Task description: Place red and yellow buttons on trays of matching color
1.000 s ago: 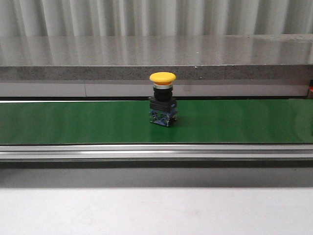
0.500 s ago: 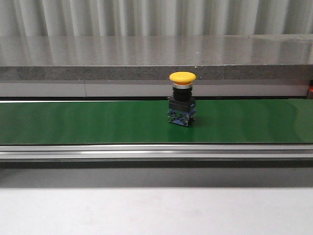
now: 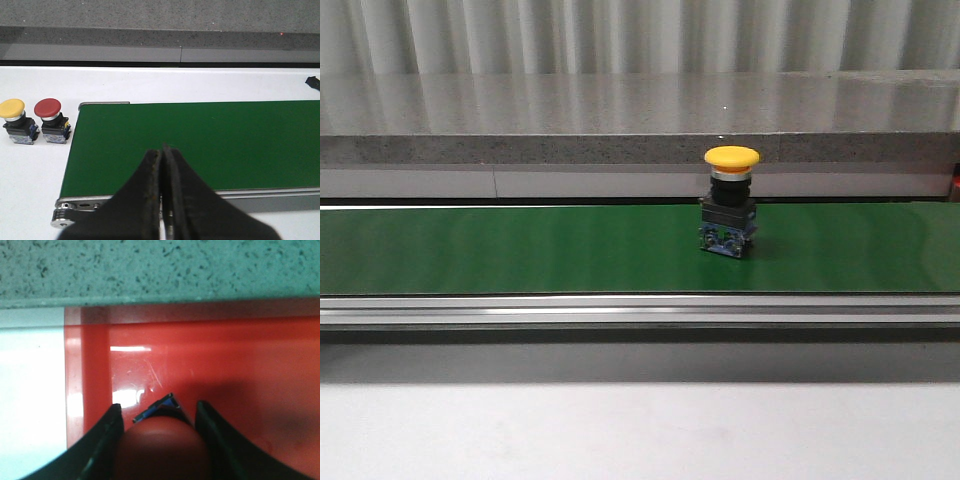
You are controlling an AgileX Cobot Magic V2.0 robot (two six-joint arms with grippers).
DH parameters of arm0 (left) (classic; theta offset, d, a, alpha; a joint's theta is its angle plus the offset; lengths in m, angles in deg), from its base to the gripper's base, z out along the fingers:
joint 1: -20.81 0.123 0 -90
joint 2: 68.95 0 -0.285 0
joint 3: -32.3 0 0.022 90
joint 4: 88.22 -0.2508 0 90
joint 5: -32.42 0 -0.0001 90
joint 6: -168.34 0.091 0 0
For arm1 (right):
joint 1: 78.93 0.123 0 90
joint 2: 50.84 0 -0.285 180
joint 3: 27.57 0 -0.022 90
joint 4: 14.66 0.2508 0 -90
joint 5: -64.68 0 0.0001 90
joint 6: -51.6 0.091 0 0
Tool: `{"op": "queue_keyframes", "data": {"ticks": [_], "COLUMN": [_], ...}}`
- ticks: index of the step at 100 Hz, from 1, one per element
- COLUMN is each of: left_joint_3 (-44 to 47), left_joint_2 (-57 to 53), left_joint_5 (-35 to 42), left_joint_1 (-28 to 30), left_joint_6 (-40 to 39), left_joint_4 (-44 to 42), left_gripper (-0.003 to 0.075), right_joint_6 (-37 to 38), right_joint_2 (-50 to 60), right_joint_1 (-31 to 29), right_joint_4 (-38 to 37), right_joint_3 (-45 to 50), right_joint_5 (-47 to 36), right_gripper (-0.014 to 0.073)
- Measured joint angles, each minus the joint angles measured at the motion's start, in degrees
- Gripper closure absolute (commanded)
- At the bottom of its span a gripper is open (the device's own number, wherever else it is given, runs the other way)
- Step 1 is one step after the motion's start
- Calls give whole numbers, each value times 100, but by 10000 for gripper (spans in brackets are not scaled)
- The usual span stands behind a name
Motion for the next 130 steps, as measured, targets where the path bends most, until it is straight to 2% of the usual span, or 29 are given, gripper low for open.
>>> {"op": "queue_keyframes", "data": {"ticks": [17,27,34,46,53,60,100,130], "left_joint_3": [0,0,0,0,0,0,0,0], "left_joint_2": [0,0,0,0,0,0,0,0], "left_joint_5": [0,0,0,0,0,0,0,0], "left_joint_1": [0,0,0,0,0,0,0,0], "left_joint_6": [0,0,0,0,0,0,0,0], "left_joint_4": [0,0,0,0,0,0,0,0], "left_gripper": [740,740,740,740,740,740,740,740], "right_joint_6": [0,0,0,0,0,0,0,0], "right_joint_2": [-137,-259,-283,-283,-283,-283,509,1213], "right_joint_1": [0,0,0,0,0,0,0,0], "right_joint_4": [11,11,24,24,24,24,98,354], "right_joint_3": [-14,-14,-28,-42,-55,-132,-619,-619], "right_joint_5": [27,106,115,120,129,147,521,1591], "right_gripper": [393,344,256,17,-77,-50,-51,-51]}}
